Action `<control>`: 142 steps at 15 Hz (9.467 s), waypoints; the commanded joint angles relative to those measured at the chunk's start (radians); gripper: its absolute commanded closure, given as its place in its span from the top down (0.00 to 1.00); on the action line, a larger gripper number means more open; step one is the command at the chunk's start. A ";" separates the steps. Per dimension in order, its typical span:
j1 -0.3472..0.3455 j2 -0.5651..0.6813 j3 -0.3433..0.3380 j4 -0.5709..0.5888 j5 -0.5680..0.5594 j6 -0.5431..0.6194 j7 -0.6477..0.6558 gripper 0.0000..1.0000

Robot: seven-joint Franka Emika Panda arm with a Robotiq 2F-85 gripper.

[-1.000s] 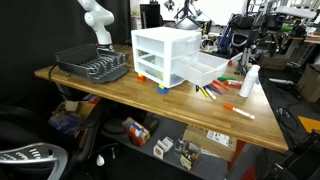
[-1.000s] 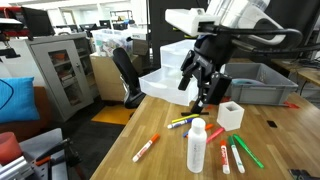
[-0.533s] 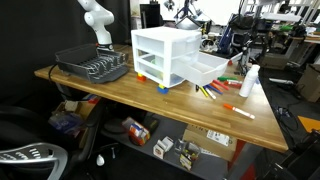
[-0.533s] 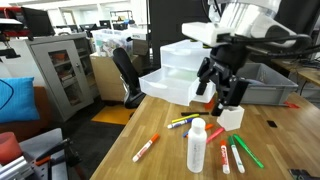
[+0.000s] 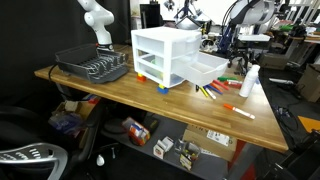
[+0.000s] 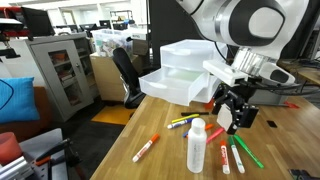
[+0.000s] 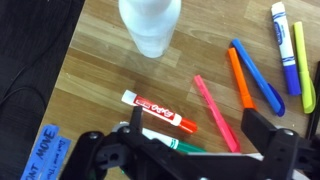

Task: Remove the lid from the spray bottle and put it on the table

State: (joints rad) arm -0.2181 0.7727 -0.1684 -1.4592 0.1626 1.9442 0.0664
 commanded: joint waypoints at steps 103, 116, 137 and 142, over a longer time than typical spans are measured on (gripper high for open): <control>-0.009 -0.410 -0.022 -0.511 0.045 0.084 0.028 0.13; 0.020 -0.486 -0.015 -0.539 0.022 0.026 0.034 0.13; 0.059 -0.516 0.027 -0.709 0.114 -0.013 0.018 0.13; 0.079 -0.524 0.020 -0.862 0.063 0.082 0.076 0.13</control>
State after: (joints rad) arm -0.1553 0.2723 -0.1394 -2.2464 0.2618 1.9489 0.0966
